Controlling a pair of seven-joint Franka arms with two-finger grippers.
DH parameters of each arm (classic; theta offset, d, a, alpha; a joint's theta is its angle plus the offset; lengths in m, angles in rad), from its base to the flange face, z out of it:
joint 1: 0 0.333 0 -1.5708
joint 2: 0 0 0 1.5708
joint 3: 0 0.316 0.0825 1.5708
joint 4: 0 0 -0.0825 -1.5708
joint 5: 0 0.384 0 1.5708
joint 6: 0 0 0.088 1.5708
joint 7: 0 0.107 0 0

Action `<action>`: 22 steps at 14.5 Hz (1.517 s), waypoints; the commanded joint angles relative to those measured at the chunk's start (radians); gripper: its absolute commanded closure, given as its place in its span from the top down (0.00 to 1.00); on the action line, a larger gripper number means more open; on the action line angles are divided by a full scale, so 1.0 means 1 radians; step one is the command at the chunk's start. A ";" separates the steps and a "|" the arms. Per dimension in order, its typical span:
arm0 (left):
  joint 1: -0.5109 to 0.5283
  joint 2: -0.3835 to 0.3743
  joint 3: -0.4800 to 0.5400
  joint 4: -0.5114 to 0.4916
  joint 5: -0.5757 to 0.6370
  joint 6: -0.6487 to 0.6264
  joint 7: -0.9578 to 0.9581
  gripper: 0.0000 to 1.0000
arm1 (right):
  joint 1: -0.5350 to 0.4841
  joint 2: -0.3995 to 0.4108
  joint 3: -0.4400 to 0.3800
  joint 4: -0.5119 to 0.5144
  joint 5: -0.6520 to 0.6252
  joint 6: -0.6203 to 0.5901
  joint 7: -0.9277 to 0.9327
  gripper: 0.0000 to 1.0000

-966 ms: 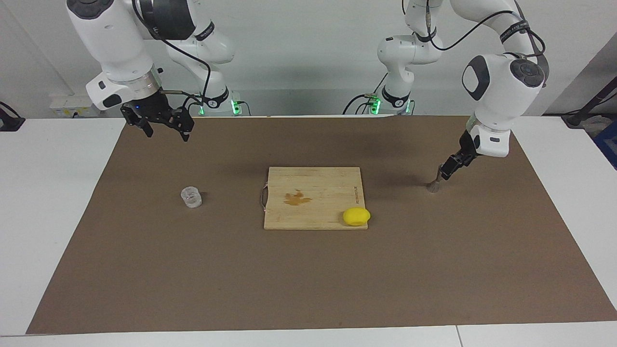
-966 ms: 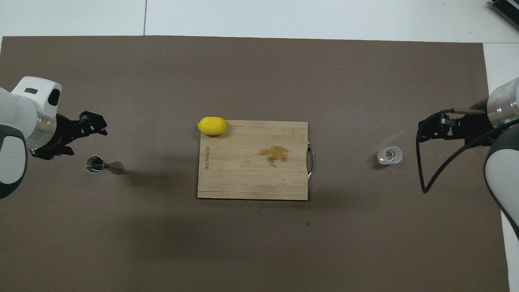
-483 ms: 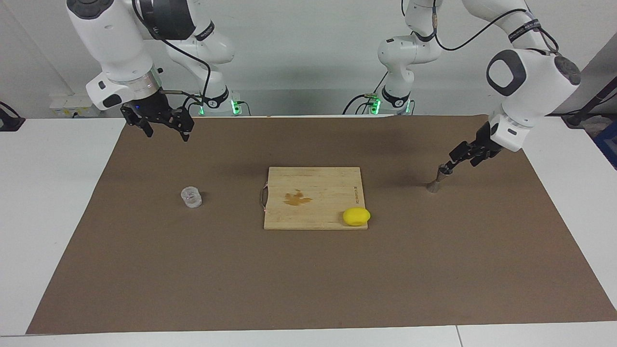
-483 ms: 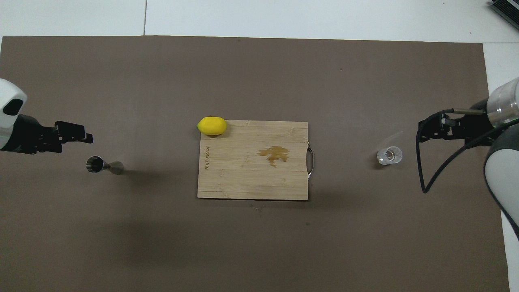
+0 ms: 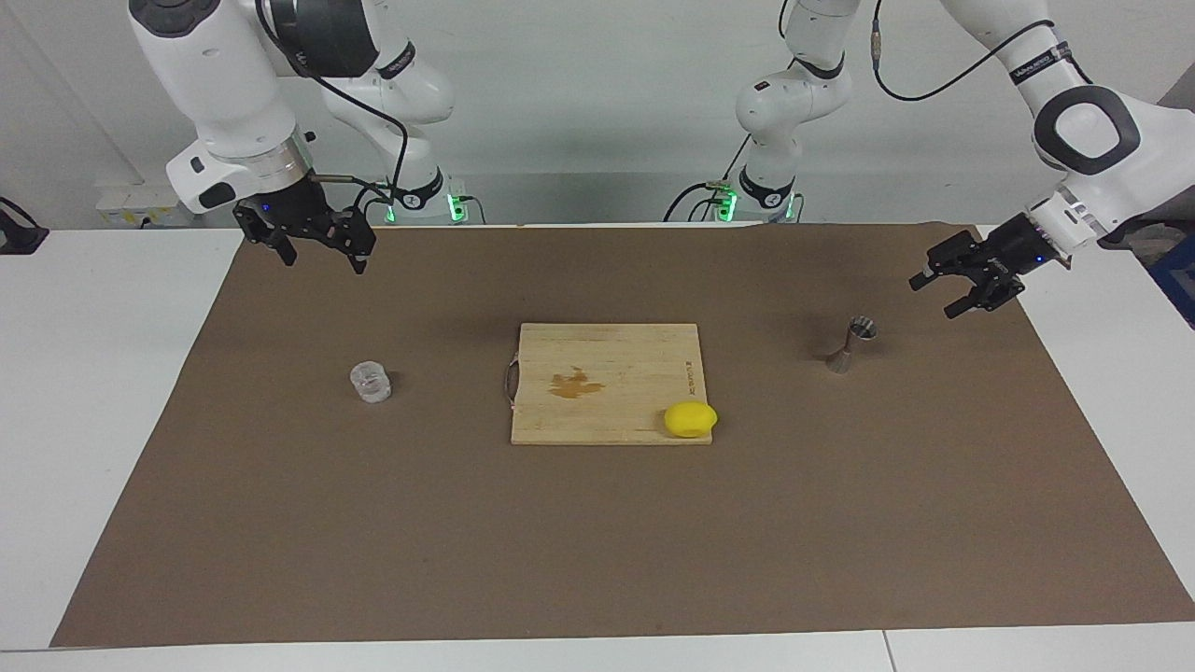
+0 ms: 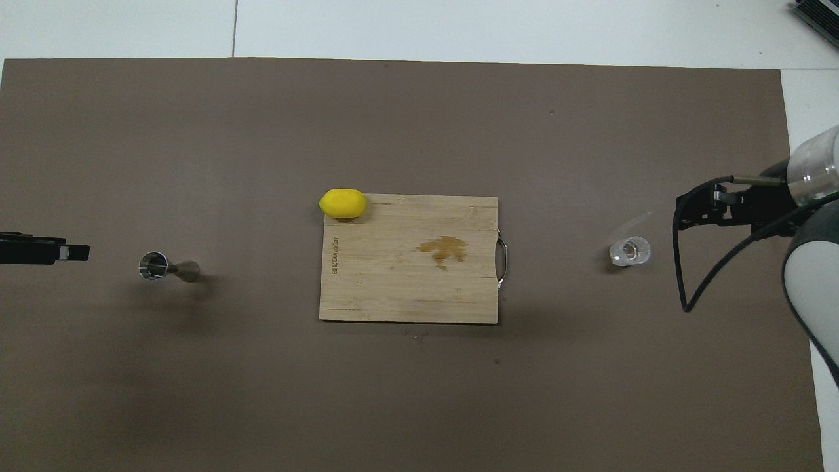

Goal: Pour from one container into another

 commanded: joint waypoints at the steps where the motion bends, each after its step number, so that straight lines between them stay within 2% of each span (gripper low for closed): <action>1: 0.087 0.122 -0.010 0.078 -0.126 -0.118 0.252 1.00 | -0.011 -0.022 0.004 -0.025 0.000 0.004 -0.013 1.00; 3: 0.144 0.189 -0.010 0.104 -0.208 -0.207 0.459 1.00 | -0.011 -0.022 0.004 -0.025 0.000 0.004 -0.013 1.00; 5: 0.201 0.244 -0.010 0.095 -0.270 -0.276 0.723 1.00 | -0.011 -0.022 0.004 -0.023 0.000 0.004 -0.013 1.00; 7: 0.227 0.266 -0.010 0.072 -0.314 -0.343 1.028 1.00 | -0.011 -0.022 0.004 -0.025 0.000 0.004 -0.013 1.00; 8: 0.246 0.307 -0.009 0.067 -0.330 -0.397 1.095 1.00 | -0.011 -0.022 0.004 -0.025 0.000 0.004 -0.013 1.00; 12: 0.275 0.369 -0.009 0.032 -0.361 -0.410 1.278 1.00 | -0.011 -0.022 0.004 -0.025 0.000 0.004 -0.013 1.00; 16: 0.263 0.498 -0.009 0.004 -0.447 -0.402 1.487 1.00 | -0.011 -0.022 0.004 -0.025 0.000 0.004 -0.013 1.00; 19: 0.249 0.509 -0.013 -0.029 -0.458 -0.417 1.612 1.00 | -0.011 -0.022 0.004 -0.025 0.000 0.004 -0.013 1.00; 22: 0.224 0.507 -0.015 -0.033 -0.476 -0.448 1.626 1.00 | -0.011 -0.022 0.004 -0.023 0.000 0.004 -0.013 1.00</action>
